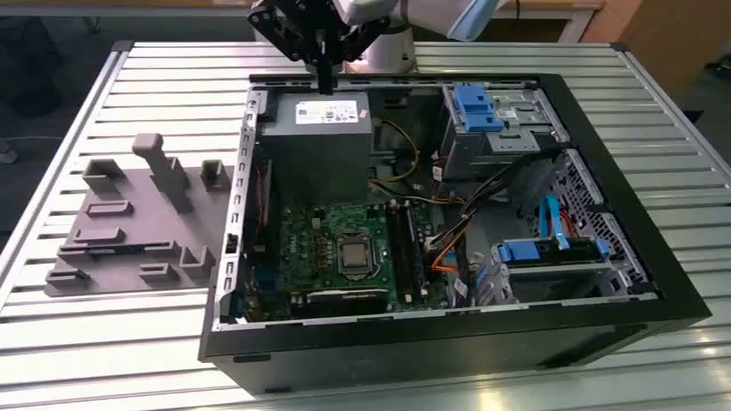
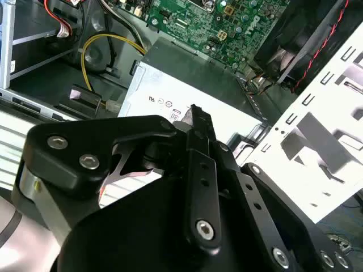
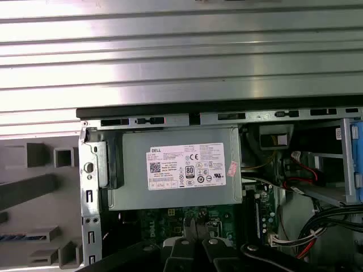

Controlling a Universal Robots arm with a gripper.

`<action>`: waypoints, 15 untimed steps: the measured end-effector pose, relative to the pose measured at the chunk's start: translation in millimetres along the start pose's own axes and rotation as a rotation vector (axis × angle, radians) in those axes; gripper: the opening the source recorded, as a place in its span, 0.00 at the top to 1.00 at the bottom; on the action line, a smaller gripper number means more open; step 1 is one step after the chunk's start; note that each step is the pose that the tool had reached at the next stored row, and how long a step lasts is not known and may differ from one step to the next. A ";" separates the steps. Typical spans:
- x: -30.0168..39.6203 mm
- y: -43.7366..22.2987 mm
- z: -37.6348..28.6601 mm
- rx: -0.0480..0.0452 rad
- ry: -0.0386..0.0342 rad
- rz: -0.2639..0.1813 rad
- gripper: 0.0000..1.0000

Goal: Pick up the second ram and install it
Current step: 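Reach for the second ram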

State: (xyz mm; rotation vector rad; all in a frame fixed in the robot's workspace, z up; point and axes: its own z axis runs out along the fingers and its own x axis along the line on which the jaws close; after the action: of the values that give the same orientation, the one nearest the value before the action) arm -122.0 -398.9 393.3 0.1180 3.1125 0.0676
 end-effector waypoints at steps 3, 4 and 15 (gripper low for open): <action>0.0 0.0 0.0 0.0000 0.0000 0.000 0.89; 0.1 0.0 0.0 0.0000 0.0000 0.000 0.89; 5.2 -0.4 -0.1 -0.0001 0.0000 0.000 0.89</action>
State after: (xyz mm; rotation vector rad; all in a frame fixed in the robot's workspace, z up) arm -127.2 -398.9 393.3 0.1180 3.1125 0.0677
